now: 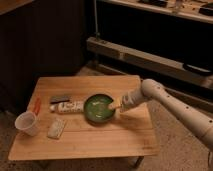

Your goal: Drag the ceramic bowl in a circle

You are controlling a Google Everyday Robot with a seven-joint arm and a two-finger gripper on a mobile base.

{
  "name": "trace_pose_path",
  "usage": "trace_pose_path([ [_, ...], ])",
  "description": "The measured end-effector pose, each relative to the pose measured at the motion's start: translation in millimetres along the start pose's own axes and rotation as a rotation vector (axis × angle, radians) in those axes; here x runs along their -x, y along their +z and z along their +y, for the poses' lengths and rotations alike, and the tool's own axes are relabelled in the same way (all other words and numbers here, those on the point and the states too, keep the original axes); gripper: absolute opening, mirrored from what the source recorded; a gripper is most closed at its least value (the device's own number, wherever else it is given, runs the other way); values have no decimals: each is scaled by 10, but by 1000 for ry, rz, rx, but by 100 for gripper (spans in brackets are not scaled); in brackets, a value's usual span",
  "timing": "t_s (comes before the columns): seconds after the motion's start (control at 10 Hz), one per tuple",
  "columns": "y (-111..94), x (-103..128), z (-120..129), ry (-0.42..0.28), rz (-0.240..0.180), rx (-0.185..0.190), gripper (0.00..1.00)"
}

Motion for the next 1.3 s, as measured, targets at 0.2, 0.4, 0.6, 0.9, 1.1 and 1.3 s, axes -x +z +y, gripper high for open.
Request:
trace_pose_path([
  [0.2, -26, -9, 13, -5, 20, 17, 80],
  [0.4, 28, 8, 53, -4, 17, 21, 80],
  [0.6, 96, 29, 40, -10, 10, 25, 80],
  [0.9, 187, 15, 0, -13, -4, 19, 80],
  [1.1, 232, 6, 8, -1, -19, 13, 80],
  [1.3, 299, -6, 15, 14, -36, 4, 80],
])
